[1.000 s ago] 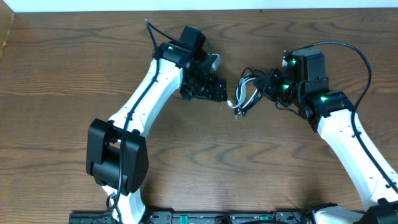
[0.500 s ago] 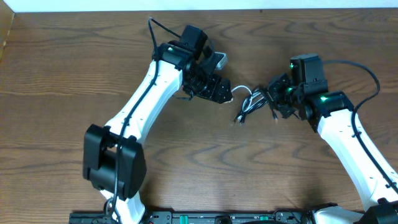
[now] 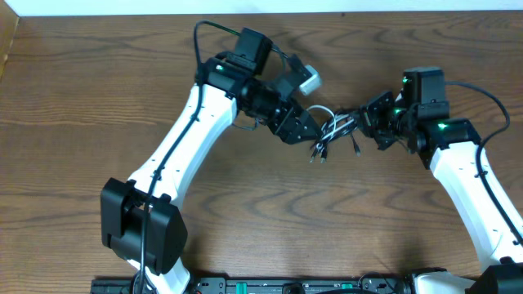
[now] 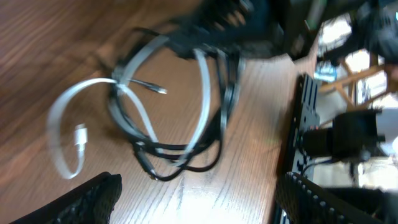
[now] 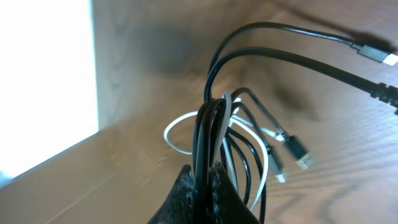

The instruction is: Untangle cables

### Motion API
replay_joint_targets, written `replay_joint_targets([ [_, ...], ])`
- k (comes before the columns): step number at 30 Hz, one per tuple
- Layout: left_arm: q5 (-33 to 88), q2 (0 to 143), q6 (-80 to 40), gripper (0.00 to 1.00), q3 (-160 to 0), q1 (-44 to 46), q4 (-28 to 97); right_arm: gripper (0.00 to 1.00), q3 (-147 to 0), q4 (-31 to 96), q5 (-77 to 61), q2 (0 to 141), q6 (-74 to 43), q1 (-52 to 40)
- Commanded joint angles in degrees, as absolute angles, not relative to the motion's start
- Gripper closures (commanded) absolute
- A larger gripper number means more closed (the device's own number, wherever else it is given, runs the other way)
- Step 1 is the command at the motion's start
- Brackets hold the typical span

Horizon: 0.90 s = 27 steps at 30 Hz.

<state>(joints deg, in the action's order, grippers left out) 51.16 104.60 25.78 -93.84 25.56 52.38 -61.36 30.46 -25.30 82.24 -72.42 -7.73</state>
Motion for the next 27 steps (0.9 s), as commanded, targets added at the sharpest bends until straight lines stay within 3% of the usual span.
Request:
replay_joint_targets([
  [1, 50.7, 104.1, 31.3, 0.15, -93.6, 28.8, 51.0, 0.99, -62.5, 28.7, -30.6, 82.5, -72.0, -7.2],
  [7, 41.5, 104.2, 31.1, 0.16, -93.6, 33.7, 45.1, 0.99, -62.5, 28.5, -30.9, 82.5, -71.9, -8.1],
  [9, 38.2, 104.4, 29.6, 0.23, -93.6, 34.9, 43.1, 0.99, -62.5, 28.5, -31.2, 82.5, -71.6, -8.3],
  [20, 34.9, 107.9, 27.1, 0.41, -93.6, 36.4, 40.4, 0.99, -62.5, 28.5, -31.3, 82.5, -71.5, -8.2],
  [23, 34.9, 108.2, 26.7, 0.58, -93.6, 36.4, 40.3, 0.99, -62.5, 28.5, -31.3, 82.5, -71.2, -8.2],
  [25, 34.9, 108.2, 26.3, 0.9, -93.6, 36.3, 40.1, 0.99, -62.5, 28.5, -31.2, 82.5, -71.0, -8.2],
  [27, 34.9, 108.2, 23.6, 0.93, -93.6, 36.1, 39.3, 0.99, -62.5, 28.5, -30.8, 82.5, -70.7, -8.2],
])
